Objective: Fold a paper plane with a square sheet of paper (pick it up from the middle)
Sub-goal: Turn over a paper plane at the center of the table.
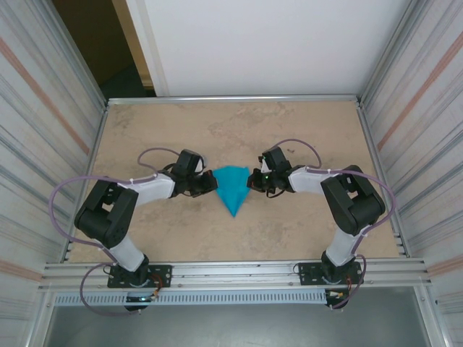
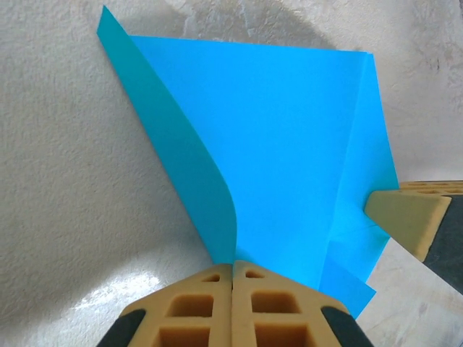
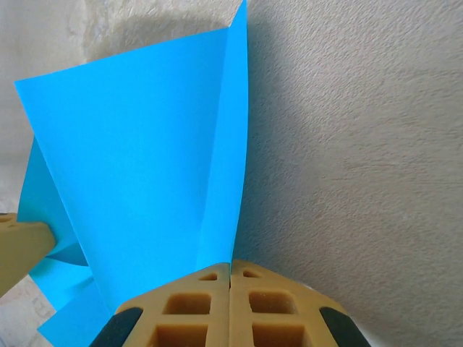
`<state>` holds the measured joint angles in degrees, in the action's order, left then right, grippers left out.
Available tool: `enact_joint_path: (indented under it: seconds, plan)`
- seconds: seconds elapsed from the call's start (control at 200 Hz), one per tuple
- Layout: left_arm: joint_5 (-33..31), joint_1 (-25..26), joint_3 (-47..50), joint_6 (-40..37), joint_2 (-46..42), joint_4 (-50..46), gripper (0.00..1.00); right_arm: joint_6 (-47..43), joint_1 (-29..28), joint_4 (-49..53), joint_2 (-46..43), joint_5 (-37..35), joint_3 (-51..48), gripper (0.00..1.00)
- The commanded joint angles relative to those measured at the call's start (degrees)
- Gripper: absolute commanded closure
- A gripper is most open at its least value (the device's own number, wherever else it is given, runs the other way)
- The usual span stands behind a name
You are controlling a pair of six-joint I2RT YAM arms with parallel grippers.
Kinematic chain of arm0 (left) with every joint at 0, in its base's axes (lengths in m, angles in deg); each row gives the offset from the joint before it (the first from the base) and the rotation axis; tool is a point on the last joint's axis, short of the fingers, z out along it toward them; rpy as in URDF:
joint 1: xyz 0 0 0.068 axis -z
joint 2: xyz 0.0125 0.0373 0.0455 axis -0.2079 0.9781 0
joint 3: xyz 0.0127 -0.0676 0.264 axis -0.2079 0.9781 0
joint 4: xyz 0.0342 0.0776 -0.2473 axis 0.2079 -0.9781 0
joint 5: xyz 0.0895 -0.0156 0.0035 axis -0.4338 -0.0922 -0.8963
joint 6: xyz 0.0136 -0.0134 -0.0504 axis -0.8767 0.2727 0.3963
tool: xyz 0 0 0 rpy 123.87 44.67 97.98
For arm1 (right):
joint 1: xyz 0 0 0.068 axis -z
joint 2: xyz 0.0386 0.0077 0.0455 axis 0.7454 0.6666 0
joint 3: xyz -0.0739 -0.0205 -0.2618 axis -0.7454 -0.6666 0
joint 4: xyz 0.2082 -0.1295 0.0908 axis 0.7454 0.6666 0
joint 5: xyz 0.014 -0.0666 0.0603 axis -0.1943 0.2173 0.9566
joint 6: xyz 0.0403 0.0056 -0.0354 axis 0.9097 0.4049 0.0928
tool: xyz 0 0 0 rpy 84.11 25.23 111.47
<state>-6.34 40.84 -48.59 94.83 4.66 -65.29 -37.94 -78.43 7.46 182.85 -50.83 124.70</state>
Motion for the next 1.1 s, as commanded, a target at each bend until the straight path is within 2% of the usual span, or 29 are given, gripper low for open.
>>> enact_joint_path:
  seconds: [0.0, 0.095, 0.185, 0.231, 0.371, 0.456, 0.671, 0.972, 1.092]
  plan:
    - [-0.83, -0.61, 2.12, 1.42, -0.48, 2.59, 0.98, -0.09, -0.17, -0.31, -0.30, -0.90, -0.74, 0.98]
    - [-1.02, -0.63, 3.82, 2.58, -0.01, 4.86, 0.98, 0.21, -0.33, 0.33, 0.47, -1.55, -0.68, 0.96]
    - [0.19, -0.68, 4.23, 2.90, 0.55, 6.39, 0.98, -0.04, -0.91, 2.27, 0.48, -2.14, 0.40, 0.89]
    - [0.85, -0.63, 4.27, 2.89, 0.78, 6.86, 0.98, -0.53, -1.36, 3.87, -0.13, -2.86, 1.19, 0.84]
    - [1.67, -0.63, 4.04, 2.37, 0.32, 7.27, 0.98, -3.36, -3.90, 10.84, -4.54, -7.78, 4.38, 0.60]
    - [1.88, -0.65, 3.89, 2.01, 0.09, 7.01, 0.98, -4.67, -5.82, 14.94, -6.75, -11.34, 6.20, 0.52]
    - [2.02, -0.63, 4.04, 1.82, 0.49, 7.03, 0.98, -4.61, -10.81, 17.28, -6.17, -12.70, 7.25, 0.47]
    - [2.40, -0.63, 3.97, 1.65, 0.88, 6.83, 0.98, -4.20, -14.31, 16.33, -0.64, -9.25, 10.51, 0.39]
    - [2.69, -0.61, 3.84, 1.62, 0.85, 6.94, 0.98, -4.20, -14.85, 15.44, 0.29, -7.01, 11.08, 0.39]
